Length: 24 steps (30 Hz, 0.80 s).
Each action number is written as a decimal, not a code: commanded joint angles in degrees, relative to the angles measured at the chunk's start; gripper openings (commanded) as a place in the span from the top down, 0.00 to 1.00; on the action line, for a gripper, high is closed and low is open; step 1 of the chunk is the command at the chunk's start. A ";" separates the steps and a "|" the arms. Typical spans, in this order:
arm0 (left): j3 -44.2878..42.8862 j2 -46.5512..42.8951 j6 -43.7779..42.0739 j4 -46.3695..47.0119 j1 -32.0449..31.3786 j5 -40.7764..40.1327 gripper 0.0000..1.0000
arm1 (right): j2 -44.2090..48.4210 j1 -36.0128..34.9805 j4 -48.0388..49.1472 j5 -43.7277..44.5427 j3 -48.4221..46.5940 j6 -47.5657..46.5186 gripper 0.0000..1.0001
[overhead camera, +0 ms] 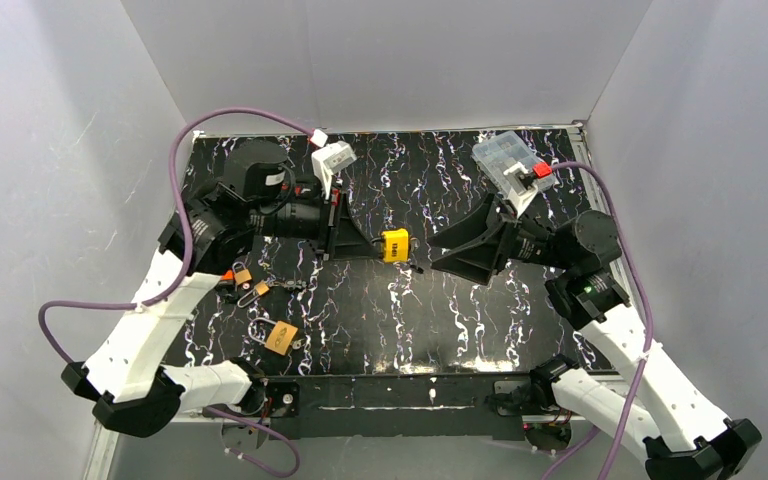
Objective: Lock with the key
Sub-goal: Lock the lock.
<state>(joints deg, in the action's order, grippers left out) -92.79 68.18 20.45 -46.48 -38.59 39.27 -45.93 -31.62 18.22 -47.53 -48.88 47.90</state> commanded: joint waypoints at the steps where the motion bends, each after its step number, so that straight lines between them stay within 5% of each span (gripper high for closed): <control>1: -5.11 -0.33 -2.82 -2.34 0.19 6.74 1.00 | -0.03 1.38 8.85 -7.66 -0.26 2.58 0.22; 12: -8.25 1.97 -2.16 -4.82 0.25 8.37 1.00 | -3.29 0.80 12.51 -9.40 -3.09 3.37 0.26; 24: -8.19 1.95 -1.46 -4.03 0.24 7.72 1.00 | -6.69 -1.28 10.33 -8.90 -5.28 1.27 0.42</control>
<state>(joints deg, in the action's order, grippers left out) -98.96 70.98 18.63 -51.66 -38.46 45.04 -52.29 -32.32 27.11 -55.92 -51.03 50.48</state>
